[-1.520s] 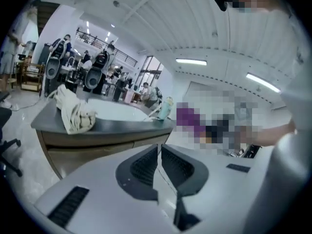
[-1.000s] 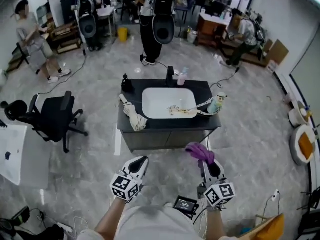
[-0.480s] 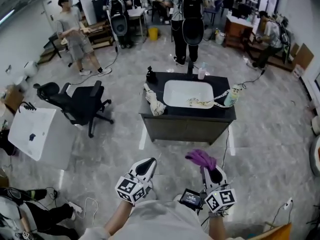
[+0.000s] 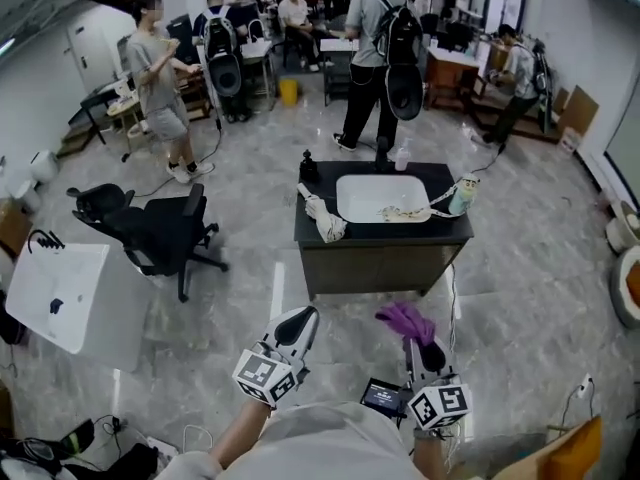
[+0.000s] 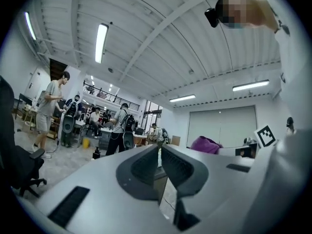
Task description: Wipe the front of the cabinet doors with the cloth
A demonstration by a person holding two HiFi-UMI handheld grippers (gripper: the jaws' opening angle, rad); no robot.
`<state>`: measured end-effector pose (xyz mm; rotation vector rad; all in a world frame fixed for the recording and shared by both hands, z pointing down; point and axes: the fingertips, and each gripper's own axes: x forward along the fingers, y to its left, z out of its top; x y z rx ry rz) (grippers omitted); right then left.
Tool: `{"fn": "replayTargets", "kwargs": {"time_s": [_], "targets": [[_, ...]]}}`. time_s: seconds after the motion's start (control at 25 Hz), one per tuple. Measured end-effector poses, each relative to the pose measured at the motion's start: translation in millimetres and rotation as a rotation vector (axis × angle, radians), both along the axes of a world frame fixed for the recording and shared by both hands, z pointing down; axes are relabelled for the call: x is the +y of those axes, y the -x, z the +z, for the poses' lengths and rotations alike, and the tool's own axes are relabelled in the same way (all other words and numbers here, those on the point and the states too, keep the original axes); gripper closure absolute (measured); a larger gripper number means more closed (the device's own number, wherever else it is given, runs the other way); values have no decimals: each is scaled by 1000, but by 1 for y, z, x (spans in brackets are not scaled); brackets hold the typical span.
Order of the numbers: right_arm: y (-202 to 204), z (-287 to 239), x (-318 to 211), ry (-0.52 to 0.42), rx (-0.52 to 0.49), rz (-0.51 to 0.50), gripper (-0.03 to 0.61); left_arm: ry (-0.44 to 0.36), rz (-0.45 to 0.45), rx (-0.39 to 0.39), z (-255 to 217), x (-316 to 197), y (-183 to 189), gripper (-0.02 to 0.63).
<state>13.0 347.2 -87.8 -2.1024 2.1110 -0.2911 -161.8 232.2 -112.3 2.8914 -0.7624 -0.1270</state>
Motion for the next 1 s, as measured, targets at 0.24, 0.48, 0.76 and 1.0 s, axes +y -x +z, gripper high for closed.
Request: {"fn": "replayTargets", "kwargs": {"time_s": [0.24, 0.48, 0.76, 1.0], "targets": [[125, -6, -20, -11, -57, -18, 488, 51, 20, -6, 28, -1, 103, 591], [176, -12, -13, 69, 19, -36, 488, 102, 59, 12, 51, 6, 142, 591], [207, -18, 0, 33, -1, -98, 488, 84, 36, 22, 38, 37, 158, 591], [173, -35, 79, -6, 50, -105, 488, 157, 43, -2, 52, 121, 120, 591]]}}
